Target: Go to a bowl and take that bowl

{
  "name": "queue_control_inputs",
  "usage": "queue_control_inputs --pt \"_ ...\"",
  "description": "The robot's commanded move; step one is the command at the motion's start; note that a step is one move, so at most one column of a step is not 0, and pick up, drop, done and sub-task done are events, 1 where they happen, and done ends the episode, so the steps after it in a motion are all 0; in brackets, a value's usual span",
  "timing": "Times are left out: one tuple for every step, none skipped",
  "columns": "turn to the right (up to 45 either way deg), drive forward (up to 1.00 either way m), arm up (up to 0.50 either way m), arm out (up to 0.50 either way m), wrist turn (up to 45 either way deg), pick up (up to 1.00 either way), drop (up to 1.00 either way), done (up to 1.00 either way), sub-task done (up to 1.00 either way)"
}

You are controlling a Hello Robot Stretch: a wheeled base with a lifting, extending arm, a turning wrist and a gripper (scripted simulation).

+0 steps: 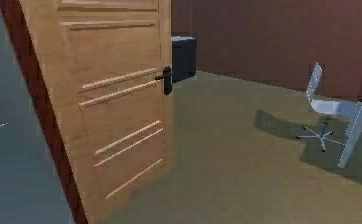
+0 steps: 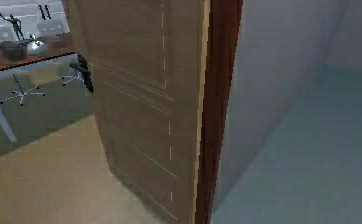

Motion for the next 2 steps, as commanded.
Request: queue_control_inputs --pt "24.0 0.0 0.0 0.0 0.0 0.0 0.0 0.0 0.0" --pt "0.0 1.0 0.0 0.0 0.0 0.0 0.0 0.0 0.0"
